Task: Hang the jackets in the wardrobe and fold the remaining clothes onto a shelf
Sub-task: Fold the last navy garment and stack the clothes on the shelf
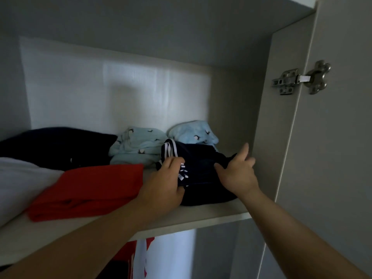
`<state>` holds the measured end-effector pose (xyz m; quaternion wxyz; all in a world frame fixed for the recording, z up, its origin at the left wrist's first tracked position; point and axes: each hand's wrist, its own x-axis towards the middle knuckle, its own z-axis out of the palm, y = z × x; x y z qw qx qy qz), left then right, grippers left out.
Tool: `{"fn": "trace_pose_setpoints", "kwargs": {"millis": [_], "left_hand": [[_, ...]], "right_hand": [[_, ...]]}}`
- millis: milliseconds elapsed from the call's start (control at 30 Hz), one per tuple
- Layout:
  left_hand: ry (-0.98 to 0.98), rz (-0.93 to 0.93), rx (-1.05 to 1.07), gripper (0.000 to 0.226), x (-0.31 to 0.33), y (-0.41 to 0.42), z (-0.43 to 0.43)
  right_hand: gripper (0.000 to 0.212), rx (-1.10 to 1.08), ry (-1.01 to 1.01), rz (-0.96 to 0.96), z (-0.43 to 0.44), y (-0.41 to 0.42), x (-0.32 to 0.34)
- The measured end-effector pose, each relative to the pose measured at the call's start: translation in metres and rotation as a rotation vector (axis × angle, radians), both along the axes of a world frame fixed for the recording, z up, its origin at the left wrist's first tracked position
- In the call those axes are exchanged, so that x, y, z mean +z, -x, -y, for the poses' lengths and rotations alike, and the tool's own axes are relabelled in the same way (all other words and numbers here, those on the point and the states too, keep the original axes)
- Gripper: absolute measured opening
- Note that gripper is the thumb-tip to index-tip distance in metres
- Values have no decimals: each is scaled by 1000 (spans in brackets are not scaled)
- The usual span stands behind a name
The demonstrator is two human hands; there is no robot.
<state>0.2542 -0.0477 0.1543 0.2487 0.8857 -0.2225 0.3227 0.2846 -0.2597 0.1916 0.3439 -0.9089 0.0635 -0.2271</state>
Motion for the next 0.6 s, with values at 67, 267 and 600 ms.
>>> {"fn": "trace_pose_setpoints", "kwargs": {"millis": [67,267,600], "left_hand": [[29,13,16,62,0,4,3],[15,-152,-109,85,-4,9,0],[-266,-189,324,77,10,49,-139]], "right_hand": [[87,-127,415,209,-5,4,1],[24,440,449,106,-21,2,9],[22,812,586,499,-127,42,10]]}}
